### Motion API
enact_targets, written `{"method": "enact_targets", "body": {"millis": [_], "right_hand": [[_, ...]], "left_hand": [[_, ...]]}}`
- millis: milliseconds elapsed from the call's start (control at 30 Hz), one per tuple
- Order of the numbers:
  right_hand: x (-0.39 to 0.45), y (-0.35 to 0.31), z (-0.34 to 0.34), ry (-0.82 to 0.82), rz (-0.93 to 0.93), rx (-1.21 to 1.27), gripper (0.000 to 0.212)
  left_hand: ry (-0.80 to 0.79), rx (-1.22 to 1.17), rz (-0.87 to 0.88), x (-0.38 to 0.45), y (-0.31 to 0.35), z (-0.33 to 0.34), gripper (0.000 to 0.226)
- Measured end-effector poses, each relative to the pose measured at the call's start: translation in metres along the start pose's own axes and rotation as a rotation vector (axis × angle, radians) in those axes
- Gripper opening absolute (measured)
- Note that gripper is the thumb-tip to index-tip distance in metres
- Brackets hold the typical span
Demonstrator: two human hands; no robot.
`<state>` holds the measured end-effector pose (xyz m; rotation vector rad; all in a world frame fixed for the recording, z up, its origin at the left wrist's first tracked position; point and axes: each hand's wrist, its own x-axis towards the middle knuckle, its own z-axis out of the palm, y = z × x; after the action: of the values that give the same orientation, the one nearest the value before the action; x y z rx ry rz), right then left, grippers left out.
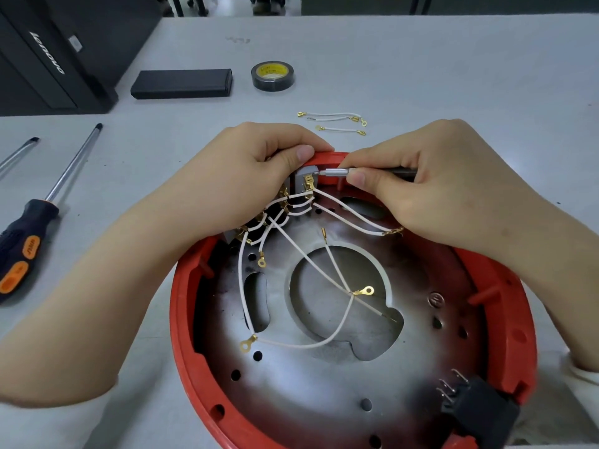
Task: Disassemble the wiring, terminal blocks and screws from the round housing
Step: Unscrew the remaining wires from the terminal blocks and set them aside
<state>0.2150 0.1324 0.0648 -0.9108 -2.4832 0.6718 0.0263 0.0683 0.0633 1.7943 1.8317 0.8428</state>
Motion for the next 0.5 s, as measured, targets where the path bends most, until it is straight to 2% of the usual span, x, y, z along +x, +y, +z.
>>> {"method": "enact_targets", "body": {"millis": [367,500], "right_hand": [[0.0027,-0.0025,-0.002,-0.03,0.026,-0.073,0.024],[0.0023,-0.0036,-0.0024,-0.03,-0.022,-0.271,0.022]], "left_hand": [[-0.009,0.025,0.027,0.0002,0.0021,0.0,0.027],[-0.014,0.033,0.04,-0.001,0.0029,0.0004,0.028]]}}
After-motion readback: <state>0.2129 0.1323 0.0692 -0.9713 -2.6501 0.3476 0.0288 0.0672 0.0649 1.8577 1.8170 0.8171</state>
